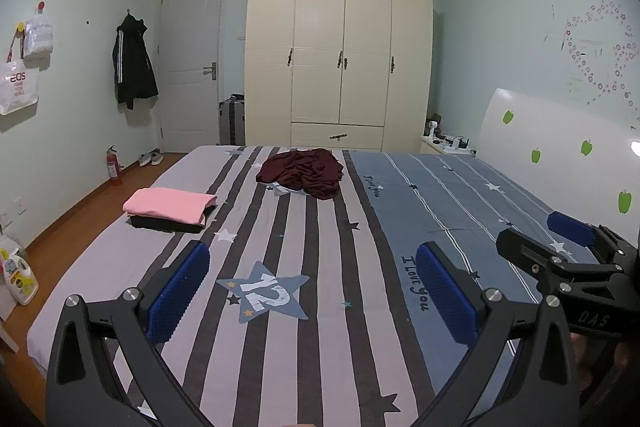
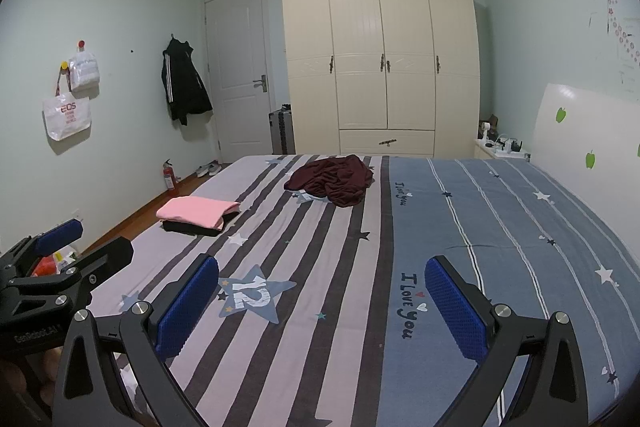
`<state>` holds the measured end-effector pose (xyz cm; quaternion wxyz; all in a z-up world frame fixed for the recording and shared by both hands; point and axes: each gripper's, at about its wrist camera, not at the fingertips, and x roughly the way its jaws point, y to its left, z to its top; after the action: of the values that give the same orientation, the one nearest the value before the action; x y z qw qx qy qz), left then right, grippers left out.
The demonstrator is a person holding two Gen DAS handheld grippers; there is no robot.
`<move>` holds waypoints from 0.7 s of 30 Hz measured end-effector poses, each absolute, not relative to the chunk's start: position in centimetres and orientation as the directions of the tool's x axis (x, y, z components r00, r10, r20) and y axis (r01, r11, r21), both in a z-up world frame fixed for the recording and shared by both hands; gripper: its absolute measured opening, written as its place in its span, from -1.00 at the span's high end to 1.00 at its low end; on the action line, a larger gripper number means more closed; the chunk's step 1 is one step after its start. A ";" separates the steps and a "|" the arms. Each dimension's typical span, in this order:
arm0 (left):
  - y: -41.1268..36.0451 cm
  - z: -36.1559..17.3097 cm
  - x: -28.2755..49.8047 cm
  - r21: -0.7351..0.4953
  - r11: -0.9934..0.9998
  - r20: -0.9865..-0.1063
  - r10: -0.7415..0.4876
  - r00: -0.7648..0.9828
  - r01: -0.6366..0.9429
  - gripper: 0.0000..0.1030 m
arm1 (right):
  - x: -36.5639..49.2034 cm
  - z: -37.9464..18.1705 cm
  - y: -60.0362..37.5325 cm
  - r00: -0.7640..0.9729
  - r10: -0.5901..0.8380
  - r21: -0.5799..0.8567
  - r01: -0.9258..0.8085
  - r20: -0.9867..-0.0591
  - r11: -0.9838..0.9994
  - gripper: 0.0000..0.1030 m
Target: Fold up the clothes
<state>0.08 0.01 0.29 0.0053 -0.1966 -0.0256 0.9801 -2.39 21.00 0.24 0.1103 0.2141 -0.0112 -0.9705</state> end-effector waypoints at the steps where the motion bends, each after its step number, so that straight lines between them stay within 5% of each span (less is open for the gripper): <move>1: 0.0 0.4 0.1 -0.053 -0.999 -0.385 0.020 -0.923 0.000 -0.98 | -2.4 0.2 21.0 -0.884 -0.220 0.071 0.210 -0.412 -0.975 -0.98; 21: 0.4 1.4 0.5 -0.057 -0.998 -0.378 0.019 -0.926 0.003 -0.99 | -2.1 0.0 21.0 -0.885 -0.224 0.074 0.213 -0.408 -0.974 -0.98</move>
<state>0.45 0.45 1.40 0.0041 -0.1928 -0.0282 0.9808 -2.11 21.03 0.04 0.1125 0.2116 -0.0138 -0.9708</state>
